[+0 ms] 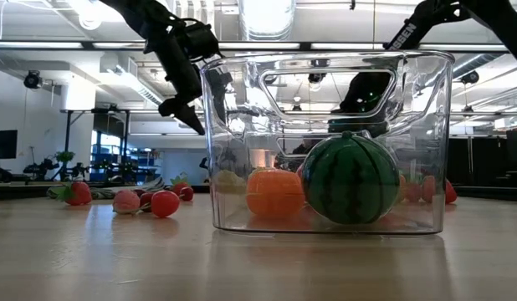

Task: Pick and placing Produce into tupperware
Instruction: Put the cherry into the transparent bin

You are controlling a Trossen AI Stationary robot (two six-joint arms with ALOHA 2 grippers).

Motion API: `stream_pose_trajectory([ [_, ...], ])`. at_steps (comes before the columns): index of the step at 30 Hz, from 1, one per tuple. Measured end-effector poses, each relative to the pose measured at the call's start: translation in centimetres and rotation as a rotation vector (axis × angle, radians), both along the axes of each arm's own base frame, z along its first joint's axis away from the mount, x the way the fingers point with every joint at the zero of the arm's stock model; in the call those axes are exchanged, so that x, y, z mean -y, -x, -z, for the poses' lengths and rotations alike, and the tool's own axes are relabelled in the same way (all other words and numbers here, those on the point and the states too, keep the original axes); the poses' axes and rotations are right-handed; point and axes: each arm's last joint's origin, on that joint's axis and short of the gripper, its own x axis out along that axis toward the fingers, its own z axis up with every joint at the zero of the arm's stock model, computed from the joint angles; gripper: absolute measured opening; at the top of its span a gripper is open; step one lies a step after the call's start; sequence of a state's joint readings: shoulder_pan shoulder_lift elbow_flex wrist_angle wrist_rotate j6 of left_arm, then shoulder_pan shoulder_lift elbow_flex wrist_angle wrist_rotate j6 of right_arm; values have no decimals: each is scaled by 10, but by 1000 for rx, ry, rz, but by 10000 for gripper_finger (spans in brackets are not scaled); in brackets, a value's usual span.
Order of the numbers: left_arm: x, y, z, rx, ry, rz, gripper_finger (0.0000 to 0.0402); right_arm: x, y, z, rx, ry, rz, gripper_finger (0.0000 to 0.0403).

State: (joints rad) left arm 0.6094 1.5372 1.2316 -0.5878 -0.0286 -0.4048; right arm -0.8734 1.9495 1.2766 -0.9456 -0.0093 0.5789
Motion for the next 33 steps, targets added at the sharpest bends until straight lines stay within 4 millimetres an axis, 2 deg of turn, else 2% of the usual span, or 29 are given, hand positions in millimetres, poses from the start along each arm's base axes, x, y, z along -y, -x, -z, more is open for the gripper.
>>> stream_pose_trajectory([
  [8,0,0,0,0,-1,1,272,1,-1,0,9,13,-15,80],
  [13,0,0,0,0,-2,2,272,0,-1,-2,22,9,-32,62],
  [17,0,0,0,-1,-2,3,272,-5,-4,-17,55,35,-50,61],
  [20,0,0,0,-16,-21,34,272,-15,-9,-38,115,56,-80,64],
  [24,0,0,0,-20,-27,42,272,-46,-21,-75,306,26,-197,65],
  [29,0,0,0,-51,-72,112,272,-108,-37,-124,477,71,-437,64],
  [33,0,0,0,-72,-97,152,272,-155,-46,-146,552,100,-634,69],
])
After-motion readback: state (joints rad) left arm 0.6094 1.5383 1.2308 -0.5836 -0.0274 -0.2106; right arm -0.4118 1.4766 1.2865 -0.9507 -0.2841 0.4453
